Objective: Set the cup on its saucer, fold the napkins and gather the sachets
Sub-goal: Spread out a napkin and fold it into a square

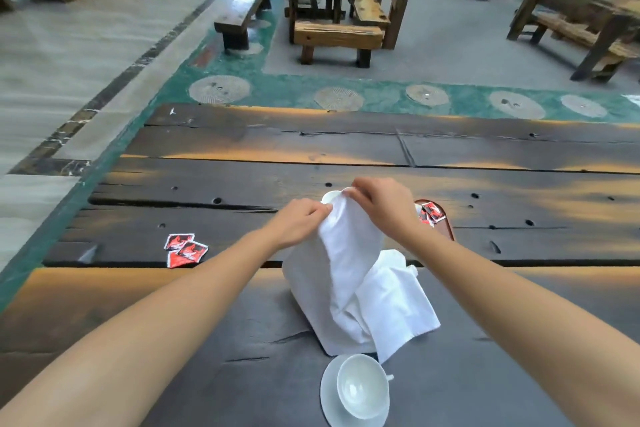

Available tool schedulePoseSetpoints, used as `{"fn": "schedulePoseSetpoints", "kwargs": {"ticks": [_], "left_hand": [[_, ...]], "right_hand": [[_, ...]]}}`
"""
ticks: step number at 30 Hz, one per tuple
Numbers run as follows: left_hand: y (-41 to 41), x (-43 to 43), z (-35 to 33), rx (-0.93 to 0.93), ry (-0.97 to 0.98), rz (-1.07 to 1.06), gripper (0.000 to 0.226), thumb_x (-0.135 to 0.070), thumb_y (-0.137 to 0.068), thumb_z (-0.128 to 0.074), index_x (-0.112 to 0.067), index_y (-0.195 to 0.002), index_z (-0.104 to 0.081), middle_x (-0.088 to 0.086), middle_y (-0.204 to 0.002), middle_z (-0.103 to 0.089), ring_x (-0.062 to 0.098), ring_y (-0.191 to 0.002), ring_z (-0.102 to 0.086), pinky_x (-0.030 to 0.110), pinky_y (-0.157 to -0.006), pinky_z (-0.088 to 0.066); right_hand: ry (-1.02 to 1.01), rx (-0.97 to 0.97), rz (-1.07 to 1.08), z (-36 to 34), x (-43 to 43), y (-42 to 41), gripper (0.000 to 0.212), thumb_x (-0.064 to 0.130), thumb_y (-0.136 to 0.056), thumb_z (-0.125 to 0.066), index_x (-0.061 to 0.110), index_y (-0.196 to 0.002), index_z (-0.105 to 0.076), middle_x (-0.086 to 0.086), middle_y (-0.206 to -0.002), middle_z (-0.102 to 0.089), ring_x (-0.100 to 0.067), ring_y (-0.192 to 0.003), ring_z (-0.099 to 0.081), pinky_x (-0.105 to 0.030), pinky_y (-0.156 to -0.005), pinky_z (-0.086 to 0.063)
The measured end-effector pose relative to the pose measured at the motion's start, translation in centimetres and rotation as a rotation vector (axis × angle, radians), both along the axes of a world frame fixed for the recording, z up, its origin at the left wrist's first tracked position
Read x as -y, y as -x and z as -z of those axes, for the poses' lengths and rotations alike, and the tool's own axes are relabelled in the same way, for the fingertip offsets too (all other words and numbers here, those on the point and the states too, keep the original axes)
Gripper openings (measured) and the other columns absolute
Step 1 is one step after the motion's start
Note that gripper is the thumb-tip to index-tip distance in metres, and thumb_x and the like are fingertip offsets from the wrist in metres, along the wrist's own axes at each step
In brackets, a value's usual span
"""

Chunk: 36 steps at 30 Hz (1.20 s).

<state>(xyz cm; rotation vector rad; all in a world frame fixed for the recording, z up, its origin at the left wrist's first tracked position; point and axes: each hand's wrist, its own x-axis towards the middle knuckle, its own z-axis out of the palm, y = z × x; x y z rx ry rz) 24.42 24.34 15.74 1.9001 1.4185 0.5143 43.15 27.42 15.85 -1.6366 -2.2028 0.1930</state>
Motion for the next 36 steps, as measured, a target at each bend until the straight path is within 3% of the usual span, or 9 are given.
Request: {"fn": "schedulePoseSetpoints", "kwargs": {"ticks": [4, 8, 13, 15, 23, 28, 30, 33, 36], "left_hand": [[0.5, -0.9, -2.5, 0.042, -0.015, -0.052, 0.030, -0.019, -0.089, -0.044, -0.015, -0.062, -0.032, 0.004, -0.064, -0.032, 0.017, -0.061, -0.029, 0.032, -0.059, -0.020], [2.0, -1.7, -5.2, 0.032, -0.052, -0.066, 0.028, -0.013, -0.085, -0.050, -0.016, -0.060, -0.040, -0.004, -0.058, -0.036, 0.007, -0.050, -0.033, 0.025, -0.050, -0.026], [5.1, -0.9, -6.6, -0.152, -0.093, -0.066, 0.025, -0.027, -0.076, -0.052, -0.019, -0.059, -0.035, -0.003, -0.061, -0.033, 0.016, -0.057, -0.029, 0.031, -0.056, -0.022], [6.6, -0.4, -6.2, -0.217, -0.103, -0.079, 0.035, -0.032, -0.085, -0.053, -0.016, -0.061, -0.035, -0.001, -0.063, -0.033, 0.018, -0.060, -0.030, 0.033, -0.058, -0.022], [12.7, 4.5, -3.6, -0.367, -0.100, -0.201, 0.046, -0.044, -0.085, -0.059, -0.021, -0.052, -0.036, -0.003, -0.053, -0.035, 0.017, -0.054, -0.033, 0.033, -0.056, -0.022], [16.2, 8.5, -2.4, -0.539, 0.036, -0.272, 0.026, -0.033, -0.083, -0.060, -0.022, -0.060, -0.055, -0.006, -0.061, -0.050, 0.014, -0.063, -0.045, 0.033, -0.058, -0.036], [17.9, 10.1, -1.9, -0.525, 0.069, -0.344, 0.018, -0.028, -0.084, -0.059, -0.027, -0.065, -0.059, -0.009, -0.067, -0.056, 0.017, -0.075, -0.053, 0.036, -0.068, -0.047], [21.0, 12.4, -1.7, -0.485, 0.064, -0.508, 0.024, -0.024, -0.086, -0.055, -0.034, -0.064, -0.056, -0.013, -0.070, -0.058, 0.020, -0.085, -0.056, 0.036, -0.071, -0.046], [23.7, 14.4, -2.3, -0.465, -0.102, -0.691, 0.017, -0.023, -0.090, -0.054, -0.031, -0.078, -0.061, -0.002, -0.087, -0.068, 0.026, -0.094, -0.060, 0.038, -0.074, -0.049]], "right_hand": [[-0.109, -0.050, -0.018, -2.6, -1.3, -0.8, 0.037, 0.045, -0.094, -0.046, 0.015, -0.073, -0.049, 0.001, -0.064, -0.054, -0.031, -0.072, -0.055, -0.032, -0.054, -0.034], [-0.131, -0.066, -0.050, -4.3, -2.3, -1.4, 0.037, 0.047, -0.095, -0.042, 0.016, -0.075, -0.047, -0.002, -0.067, -0.058, -0.031, -0.074, -0.054, -0.033, -0.058, -0.037], [-0.156, -0.184, -0.045, -6.0, -3.1, -1.4, 0.043, 0.048, -0.094, -0.043, 0.016, -0.067, -0.032, -0.002, -0.057, -0.044, -0.029, -0.066, -0.047, -0.032, -0.052, -0.029], [-0.155, -0.189, -0.046, -6.4, -3.3, -1.4, 0.044, 0.047, -0.094, -0.044, 0.016, -0.065, -0.031, -0.002, -0.057, -0.044, -0.030, -0.066, -0.046, -0.032, -0.052, -0.028], [-0.080, 0.316, -0.420, -6.8, -2.8, -0.7, 0.047, 0.071, -0.077, -0.050, 0.025, -0.073, -0.049, 0.000, -0.064, -0.054, -0.027, -0.066, -0.046, -0.032, -0.054, -0.031], [-0.040, 0.557, -0.500, -4.4, -2.4, 1.6, 0.020, 0.040, -0.089, -0.057, 0.021, -0.091, -0.056, -0.006, -0.100, -0.064, -0.029, -0.098, -0.059, -0.031, -0.062, -0.034], [-0.010, 0.519, -0.467, -3.6, -2.4, 2.8, 0.015, 0.035, -0.091, -0.056, 0.021, -0.096, -0.059, -0.005, -0.104, -0.064, -0.029, -0.101, -0.059, -0.031, -0.064, -0.037], [0.060, 0.293, -0.353, -3.3, -2.7, 5.1, 0.004, 0.030, -0.088, -0.060, 0.028, -0.085, -0.061, -0.002, -0.095, -0.065, -0.031, -0.095, -0.060, -0.030, -0.063, -0.038], [0.029, 0.056, -0.255, -4.2, -3.7, 8.3, 0.006, 0.025, -0.087, -0.061, 0.026, -0.084, -0.066, -0.002, -0.090, -0.063, -0.029, -0.093, -0.059, -0.032, -0.064, -0.043]]}}
